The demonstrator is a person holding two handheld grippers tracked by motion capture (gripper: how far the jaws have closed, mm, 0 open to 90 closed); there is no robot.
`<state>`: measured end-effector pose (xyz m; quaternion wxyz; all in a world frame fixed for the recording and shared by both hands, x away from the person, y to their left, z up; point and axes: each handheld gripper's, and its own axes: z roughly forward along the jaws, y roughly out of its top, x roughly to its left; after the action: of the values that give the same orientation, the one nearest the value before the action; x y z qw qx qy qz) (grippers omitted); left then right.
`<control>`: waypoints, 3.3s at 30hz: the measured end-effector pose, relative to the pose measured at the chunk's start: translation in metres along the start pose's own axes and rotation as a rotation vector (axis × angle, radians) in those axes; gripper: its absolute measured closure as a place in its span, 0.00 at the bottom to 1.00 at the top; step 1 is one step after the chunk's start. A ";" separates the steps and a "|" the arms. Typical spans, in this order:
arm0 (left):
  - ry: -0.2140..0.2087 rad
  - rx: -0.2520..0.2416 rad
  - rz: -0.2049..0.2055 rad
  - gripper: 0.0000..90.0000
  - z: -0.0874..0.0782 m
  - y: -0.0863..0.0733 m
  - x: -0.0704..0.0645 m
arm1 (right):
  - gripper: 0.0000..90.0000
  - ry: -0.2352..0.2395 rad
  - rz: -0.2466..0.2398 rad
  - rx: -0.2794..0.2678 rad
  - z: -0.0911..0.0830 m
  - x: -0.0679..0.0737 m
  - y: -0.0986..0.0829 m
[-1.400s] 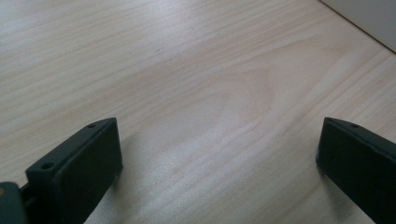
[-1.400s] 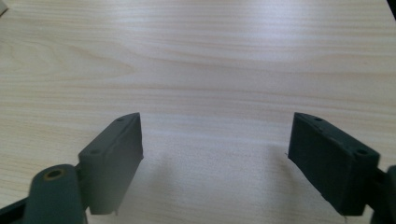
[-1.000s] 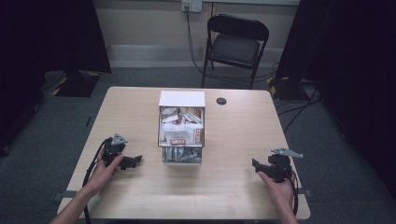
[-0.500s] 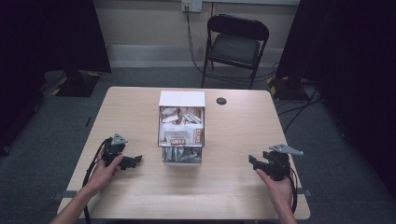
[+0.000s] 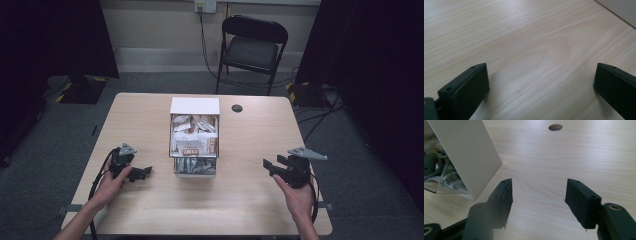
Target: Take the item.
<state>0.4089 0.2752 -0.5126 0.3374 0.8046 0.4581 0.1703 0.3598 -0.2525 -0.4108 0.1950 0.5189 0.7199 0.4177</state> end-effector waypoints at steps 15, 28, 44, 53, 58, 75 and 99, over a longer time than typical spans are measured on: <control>0.001 0.000 0.000 0.00 0.000 0.000 0.000 | 0.49 0.015 -0.023 -0.050 -0.006 0.008 0.028; 0.002 0.000 0.001 0.00 0.000 0.000 0.000 | 0.51 0.056 -0.011 -0.071 -0.012 0.012 0.047; 0.001 0.000 0.000 0.00 0.000 0.000 0.000 | 0.49 0.187 -0.073 -0.108 -0.015 0.051 0.073; 0.001 0.000 0.000 0.00 0.000 0.000 0.000 | 0.54 0.262 -0.111 -0.137 -0.019 0.074 0.085; 0.002 0.000 0.000 0.00 0.000 0.000 0.000 | 0.55 0.298 -0.141 -0.152 -0.022 0.088 0.093; 0.002 -0.005 -0.006 0.00 0.000 0.000 0.000 | 0.62 0.438 -0.244 -0.159 -0.016 0.136 0.105; 0.007 -0.002 -0.011 0.00 0.000 0.000 -0.002 | 0.69 0.531 -0.319 -0.054 0.037 0.166 0.114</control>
<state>0.4085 0.2736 -0.5128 0.3376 0.8010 0.4636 0.1718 0.3884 -0.0735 -0.3151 0.0772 0.2667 0.8066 0.5218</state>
